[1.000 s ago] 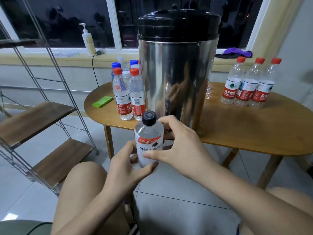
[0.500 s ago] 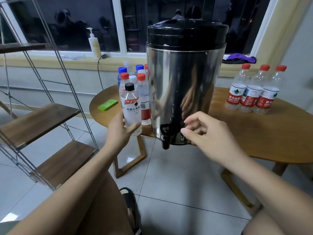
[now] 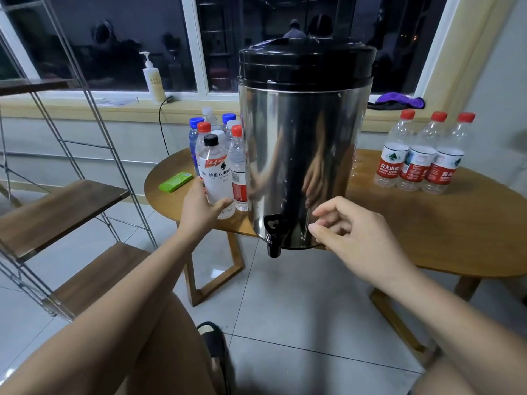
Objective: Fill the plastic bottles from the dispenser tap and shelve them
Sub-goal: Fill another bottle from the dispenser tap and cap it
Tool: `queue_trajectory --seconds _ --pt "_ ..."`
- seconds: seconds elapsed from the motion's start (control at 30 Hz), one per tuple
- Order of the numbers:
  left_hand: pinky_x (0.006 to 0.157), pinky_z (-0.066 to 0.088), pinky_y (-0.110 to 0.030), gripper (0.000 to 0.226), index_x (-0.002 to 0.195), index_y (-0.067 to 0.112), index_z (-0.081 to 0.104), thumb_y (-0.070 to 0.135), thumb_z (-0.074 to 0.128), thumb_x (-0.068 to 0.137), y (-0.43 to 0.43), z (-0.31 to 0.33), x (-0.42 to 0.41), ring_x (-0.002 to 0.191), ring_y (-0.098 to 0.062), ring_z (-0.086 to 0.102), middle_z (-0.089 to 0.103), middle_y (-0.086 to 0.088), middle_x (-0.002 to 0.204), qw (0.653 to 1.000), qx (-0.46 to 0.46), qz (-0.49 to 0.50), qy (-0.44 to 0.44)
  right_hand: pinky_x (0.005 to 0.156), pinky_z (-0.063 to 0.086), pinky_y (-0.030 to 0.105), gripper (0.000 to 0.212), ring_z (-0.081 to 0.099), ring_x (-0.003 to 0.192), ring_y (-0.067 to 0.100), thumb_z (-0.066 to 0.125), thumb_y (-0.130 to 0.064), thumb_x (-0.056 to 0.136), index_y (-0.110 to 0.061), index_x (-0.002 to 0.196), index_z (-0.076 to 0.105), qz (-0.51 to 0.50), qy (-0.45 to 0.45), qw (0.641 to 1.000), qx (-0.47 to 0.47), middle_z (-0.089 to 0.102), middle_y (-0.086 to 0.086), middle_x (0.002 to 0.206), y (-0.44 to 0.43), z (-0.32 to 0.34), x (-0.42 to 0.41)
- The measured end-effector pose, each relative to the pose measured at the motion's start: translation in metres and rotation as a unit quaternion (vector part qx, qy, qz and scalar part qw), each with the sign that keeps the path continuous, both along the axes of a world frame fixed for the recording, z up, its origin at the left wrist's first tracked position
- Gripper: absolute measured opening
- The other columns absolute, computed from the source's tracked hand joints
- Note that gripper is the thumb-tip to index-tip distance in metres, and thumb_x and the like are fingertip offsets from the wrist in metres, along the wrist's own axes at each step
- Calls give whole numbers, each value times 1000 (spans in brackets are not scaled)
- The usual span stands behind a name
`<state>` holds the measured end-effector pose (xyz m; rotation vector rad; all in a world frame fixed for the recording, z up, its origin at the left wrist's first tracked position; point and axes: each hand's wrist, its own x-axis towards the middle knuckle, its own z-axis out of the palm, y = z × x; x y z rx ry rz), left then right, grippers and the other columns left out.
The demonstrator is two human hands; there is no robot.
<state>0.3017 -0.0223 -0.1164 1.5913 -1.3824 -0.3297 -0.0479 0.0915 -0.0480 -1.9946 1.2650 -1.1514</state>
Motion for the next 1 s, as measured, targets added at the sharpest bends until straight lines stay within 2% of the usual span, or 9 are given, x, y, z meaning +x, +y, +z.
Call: queue_trajectory --seconds 0.27,0.47,0.6,0.7,0.83,0.93,1.0 --pt "98 49 -36 76 142 26 53 45 95 81 -19 6 2 133 -20 61 66 3 143 999 15 11 -33 78 64 48 13 75 77 17 83 -27 93 -32 99 73 -12 4 1000 2 75 -9 89 -5 0 -10" --pt "108 56 -48 88 149 26 50 54 94 79 -2 -1 3 133 -21 62 62 3 149 998 50 10 -29 80 63 47 13 74 76 20 83 -29 93 -34 97 72 -31 13 999 3 74 -10 88 -16 3 -21" --pt "98 56 -36 84 154 25 48 40 93 85 35 -6 -13 121 -12 62 55 11 148 998 58 -22 -16 79 64 50 13 73 76 23 83 -33 92 -35 98 71 -41 15 999 14 75 -10 88 -29 -1 -35" --pt "90 57 -36 63 141 26 57 45 87 89 68 -12 -30 110 -9 67 59 10 134 996 58 -25 -61 78 64 52 14 74 75 22 83 -35 91 -36 98 71 -53 19 998 17 75 -9 88 -40 -6 -49" --pt "79 53 -27 26 110 30 65 34 84 94 105 -32 -68 95 1 68 70 16 105 993 80 -71 -53 77 65 52 19 75 75 19 81 -46 85 -36 98 71 -72 27 997 21 76 -11 87 -55 -13 -71" --pt "74 51 -21 17 99 33 67 37 82 94 115 -52 -97 87 1 67 73 13 91 981 120 -128 -82 77 66 51 19 76 77 16 83 -46 88 -35 100 72 -98 39 994 29 77 -11 88 -67 -16 -96" --pt "75 53 -24 16 97 36 68 45 80 95 113 -63 -113 86 -1 69 74 14 89 970 147 -163 -100 77 66 49 17 77 77 15 84 -41 91 -33 101 72 -122 53 990 42 78 -10 88 -79 -19 -116"
